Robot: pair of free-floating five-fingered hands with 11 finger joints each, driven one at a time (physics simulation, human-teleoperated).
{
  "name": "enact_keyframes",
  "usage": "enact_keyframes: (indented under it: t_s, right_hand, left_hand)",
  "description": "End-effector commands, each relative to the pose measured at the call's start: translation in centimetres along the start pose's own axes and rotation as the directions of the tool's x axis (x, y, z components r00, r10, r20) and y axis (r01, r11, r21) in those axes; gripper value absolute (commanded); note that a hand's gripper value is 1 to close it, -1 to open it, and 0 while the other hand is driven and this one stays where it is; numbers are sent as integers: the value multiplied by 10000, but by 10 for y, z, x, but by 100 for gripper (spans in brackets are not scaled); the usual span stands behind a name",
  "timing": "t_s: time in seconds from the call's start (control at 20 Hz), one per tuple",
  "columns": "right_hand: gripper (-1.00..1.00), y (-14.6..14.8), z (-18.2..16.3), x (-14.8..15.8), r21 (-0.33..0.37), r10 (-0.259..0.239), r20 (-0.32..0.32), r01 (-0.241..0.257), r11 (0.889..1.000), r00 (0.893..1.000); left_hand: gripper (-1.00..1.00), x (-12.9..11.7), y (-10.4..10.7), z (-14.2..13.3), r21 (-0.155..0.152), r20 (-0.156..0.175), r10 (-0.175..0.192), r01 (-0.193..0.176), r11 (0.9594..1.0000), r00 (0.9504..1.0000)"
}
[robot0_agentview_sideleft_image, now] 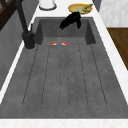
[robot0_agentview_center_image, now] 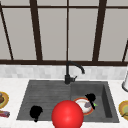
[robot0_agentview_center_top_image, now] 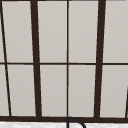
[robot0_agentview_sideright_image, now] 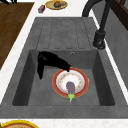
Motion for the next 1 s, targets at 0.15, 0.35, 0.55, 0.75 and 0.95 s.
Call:
enact_keyframes:
  t_s: [0.15,0.35,0.55,0.75,0.95]
  right_hand:
    - [-100,11,-33,-3,-412,-846,1331,908,9950,9875]
    - [-100,39,-43,-14,-481,-1038,1592,1128,9925,9818]
    - [-100,48,-62,-19,-207,-1729,1920,1801,9834,9660]
    - [-100,53,-72,-25,458,-2147,1990,2097,9767,9562]
    - [-100,66,-77,-24,230,-1734,1889,1722,9848,9666]
  left_hand:
    - [0,0,0,0,0,0,0,0,10000,10000]
    - [0,0,0,0,0,0,0,0,10000,10000]
    - [0,0,0,0,0,0,0,0,10000,10000]
    - [0,0,0,0,0,0,0,0,10000,10000]
    - [0,0,0,0,0,0,0,0,10000,10000]
